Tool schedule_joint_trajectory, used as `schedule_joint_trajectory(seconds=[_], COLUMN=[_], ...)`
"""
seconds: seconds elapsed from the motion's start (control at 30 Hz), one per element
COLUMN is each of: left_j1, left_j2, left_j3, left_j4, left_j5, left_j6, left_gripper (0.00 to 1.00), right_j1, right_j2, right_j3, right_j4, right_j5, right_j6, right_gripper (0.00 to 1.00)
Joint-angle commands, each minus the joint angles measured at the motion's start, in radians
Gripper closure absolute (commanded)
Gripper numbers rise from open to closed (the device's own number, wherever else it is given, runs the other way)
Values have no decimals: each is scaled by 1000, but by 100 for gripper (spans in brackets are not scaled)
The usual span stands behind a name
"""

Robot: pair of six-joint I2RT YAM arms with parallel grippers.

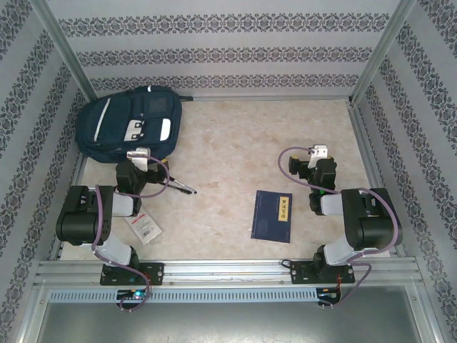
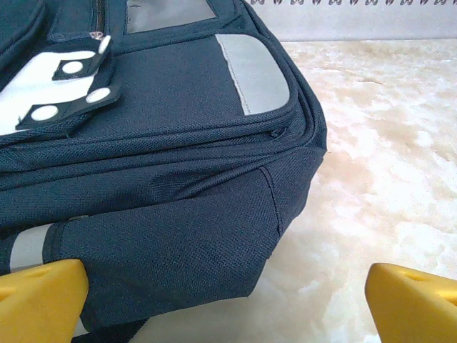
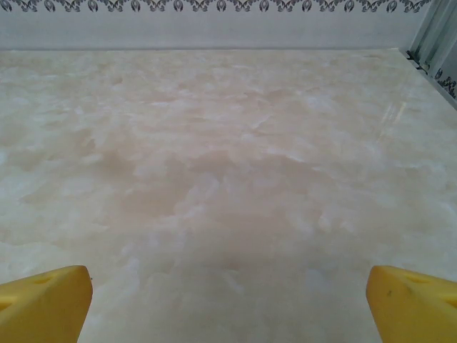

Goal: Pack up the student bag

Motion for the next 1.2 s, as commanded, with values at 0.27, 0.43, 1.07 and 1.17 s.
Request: schedule_joint_trajectory(seconds=[0.27, 0.43, 1.07, 1.17], left_j1=[-7, -7, -25, -28], left_j2=[0, 0, -253, -451], left_j3=[9, 9, 36, 188], left_j4=[5, 5, -268, -658], left_j5=[3, 4, -227, -284], left_j6=[3, 3, -64, -214], left_gripper=[1, 1, 1, 1], right_j1=[6, 6, -6, 7], right_j2=[-14, -13, -151, -311], right_j3=[14, 14, 64, 113], right_j4=[29, 29, -156, -351], right_j5=[1, 2, -42, 13], right_j6=[-2, -2, -1, 68], right_gripper=[2, 2, 2, 2])
